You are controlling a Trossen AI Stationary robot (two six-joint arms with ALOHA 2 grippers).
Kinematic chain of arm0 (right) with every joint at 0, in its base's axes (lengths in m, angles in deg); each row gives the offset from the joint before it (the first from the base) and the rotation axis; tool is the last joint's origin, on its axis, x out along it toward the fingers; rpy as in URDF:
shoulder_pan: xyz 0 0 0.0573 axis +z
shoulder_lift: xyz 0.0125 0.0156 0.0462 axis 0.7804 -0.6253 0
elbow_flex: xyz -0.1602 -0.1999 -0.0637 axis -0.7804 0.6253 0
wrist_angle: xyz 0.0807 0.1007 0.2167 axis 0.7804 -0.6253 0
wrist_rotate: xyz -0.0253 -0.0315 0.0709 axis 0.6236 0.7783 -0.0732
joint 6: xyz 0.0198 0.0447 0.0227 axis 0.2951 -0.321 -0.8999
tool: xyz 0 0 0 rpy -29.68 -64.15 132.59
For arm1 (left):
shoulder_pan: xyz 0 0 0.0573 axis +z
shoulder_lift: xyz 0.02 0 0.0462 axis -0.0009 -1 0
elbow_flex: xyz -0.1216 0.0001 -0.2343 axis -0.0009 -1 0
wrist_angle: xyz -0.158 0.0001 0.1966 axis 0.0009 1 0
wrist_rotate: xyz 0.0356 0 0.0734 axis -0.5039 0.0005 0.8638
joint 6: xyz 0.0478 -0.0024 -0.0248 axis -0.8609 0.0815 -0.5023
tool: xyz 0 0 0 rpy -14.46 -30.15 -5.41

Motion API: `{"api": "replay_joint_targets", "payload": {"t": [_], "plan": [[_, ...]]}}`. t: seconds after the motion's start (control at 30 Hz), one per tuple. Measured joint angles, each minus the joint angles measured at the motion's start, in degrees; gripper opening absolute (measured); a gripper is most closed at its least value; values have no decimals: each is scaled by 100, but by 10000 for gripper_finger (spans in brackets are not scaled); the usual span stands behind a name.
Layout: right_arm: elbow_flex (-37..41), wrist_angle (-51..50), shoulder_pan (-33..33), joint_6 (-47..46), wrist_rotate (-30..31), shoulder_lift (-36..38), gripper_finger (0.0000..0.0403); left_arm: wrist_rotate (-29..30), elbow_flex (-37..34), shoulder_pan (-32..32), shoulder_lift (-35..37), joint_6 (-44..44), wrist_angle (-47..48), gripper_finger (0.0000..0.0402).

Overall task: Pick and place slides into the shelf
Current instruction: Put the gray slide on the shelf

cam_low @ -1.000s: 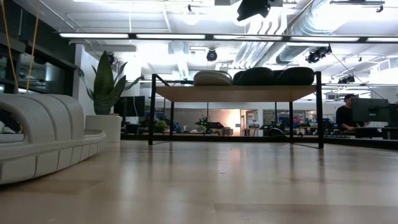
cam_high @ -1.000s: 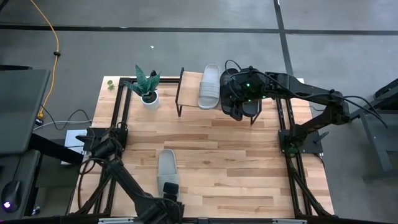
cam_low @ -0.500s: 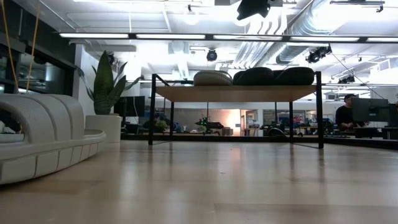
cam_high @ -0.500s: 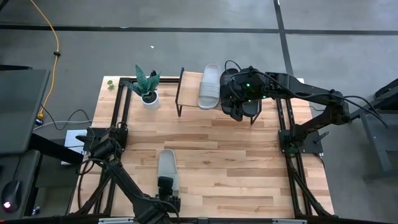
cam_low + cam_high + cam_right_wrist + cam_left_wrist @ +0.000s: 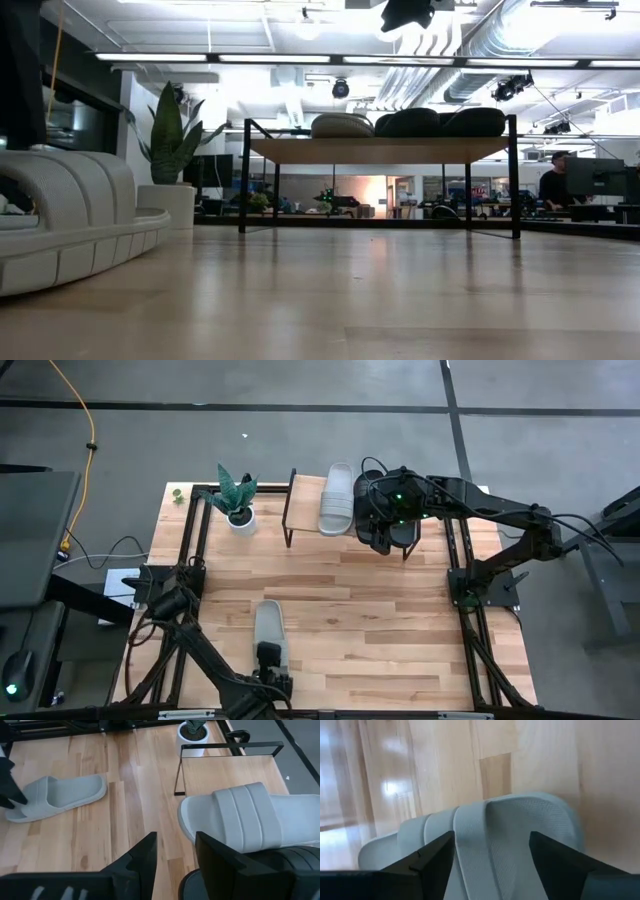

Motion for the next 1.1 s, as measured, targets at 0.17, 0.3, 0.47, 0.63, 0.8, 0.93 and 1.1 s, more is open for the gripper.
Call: {"api": "replay_joint_targets", "payload": {"t": [0.17, 0.3, 0.47, 0.63, 0.8, 0.93, 1.1], "plan": [[-2, 0, 0, 0, -138, 0, 126, 68, 4, 32, -221, 7, 121, 242], [-2, 1, 0, -32, -206, 0, 126, 81, 7, 77, -238, 239, 333, 225], [-2, 2, 0, -44, -214, 0, 126, 275, -2, 76, -247, 327, 634, 205], [-2, 2, 0, -44, -227, 0, 126, 304, -2, 142, -249, 392, 672, 193], [-2, 2, 2, -44, -233, 0, 126, 353, -2, 178, -249, 406, 872, 185], [-2, 2, 2, -44, -235, 0, 126, 431, -2, 246, -249, 477, 975, 178], [-2, 2, 96, -44, -233, 0, 126, 462, -27, 390, -249, 483, 1048, 169]]}}
